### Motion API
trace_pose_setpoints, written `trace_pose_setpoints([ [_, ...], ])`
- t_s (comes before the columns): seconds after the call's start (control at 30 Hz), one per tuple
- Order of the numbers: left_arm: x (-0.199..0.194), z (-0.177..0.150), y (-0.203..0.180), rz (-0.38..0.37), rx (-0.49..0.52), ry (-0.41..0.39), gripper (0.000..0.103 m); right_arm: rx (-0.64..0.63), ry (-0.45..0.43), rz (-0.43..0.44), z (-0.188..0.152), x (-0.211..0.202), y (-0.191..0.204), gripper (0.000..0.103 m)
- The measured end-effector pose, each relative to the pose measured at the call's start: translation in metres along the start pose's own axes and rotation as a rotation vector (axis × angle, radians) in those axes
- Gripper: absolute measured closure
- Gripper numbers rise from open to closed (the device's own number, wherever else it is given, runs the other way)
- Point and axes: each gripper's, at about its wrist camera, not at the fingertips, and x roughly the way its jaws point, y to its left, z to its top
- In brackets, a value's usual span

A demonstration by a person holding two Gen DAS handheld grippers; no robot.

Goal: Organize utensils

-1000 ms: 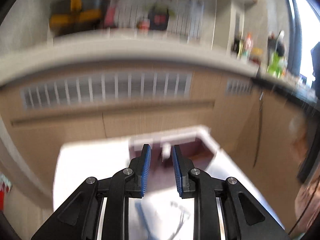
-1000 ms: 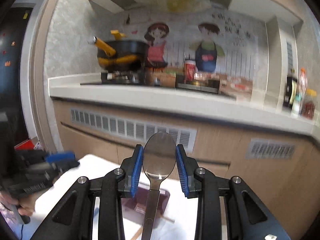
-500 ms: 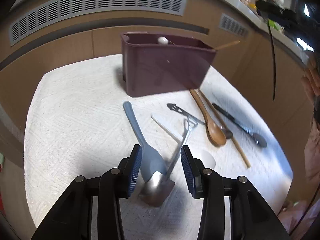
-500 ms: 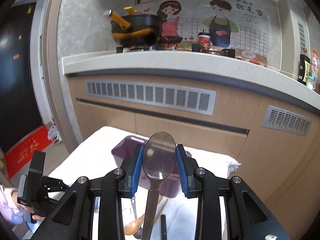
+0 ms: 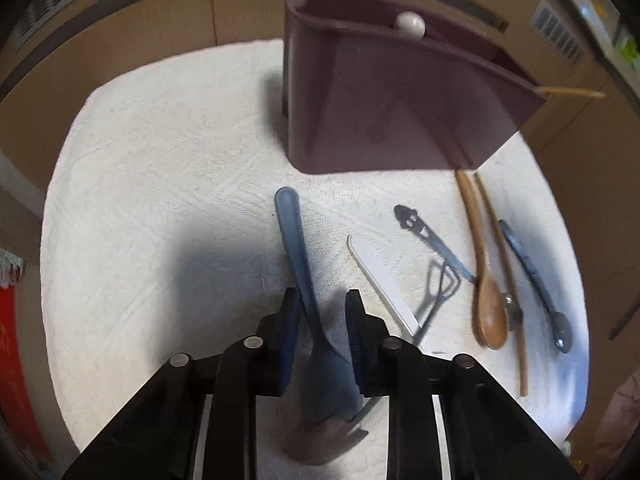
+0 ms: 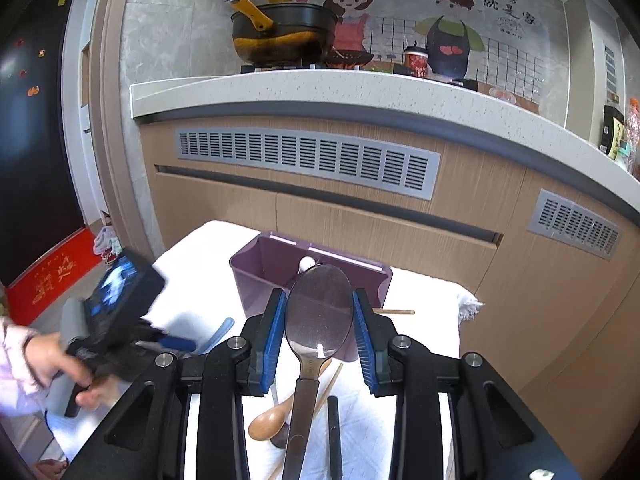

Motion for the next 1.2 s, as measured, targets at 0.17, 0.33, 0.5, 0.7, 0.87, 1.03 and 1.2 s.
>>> trace_pose_setpoints([
  [0.17, -0.005, -0.011, -0.003, 0.023, 0.056, -0.079, 0.093, -0.001, -0.009, -0.021, -0.007, -0.003, -0.001, 0.073],
  [0.33, -0.055, -0.041, -0.003, 0.039, 0.010, -0.350, 0.094, 0.043, -0.023, -0.002, -0.013, -0.006, -0.008, 0.073],
  [0.5, -0.096, -0.045, -0.004, 0.023, -0.031, -0.518, 0.094, 0.079, -0.029, 0.002, -0.015, -0.008, -0.012, 0.073],
  [0.7, -0.177, -0.010, -0.018, -0.087, -0.009, -0.739, 0.094, 0.102, -0.112, 0.003, 0.006, -0.020, -0.017, 0.073],
  [0.87, -0.229, 0.037, -0.032, -0.089, 0.052, -0.891, 0.094, 0.075, -0.262, -0.047, 0.059, -0.031, -0.023, 0.073],
  [1.03, -0.224, 0.075, -0.028, -0.098, 0.054, -0.887, 0.094, 0.058, -0.296, -0.102, 0.095, -0.002, -0.029, 0.073],
  [1.2, -0.185, 0.096, -0.016, -0.104, 0.027, -0.833, 0.094, 0.074, -0.265, -0.146, 0.101, 0.044, -0.034, 0.073],
])
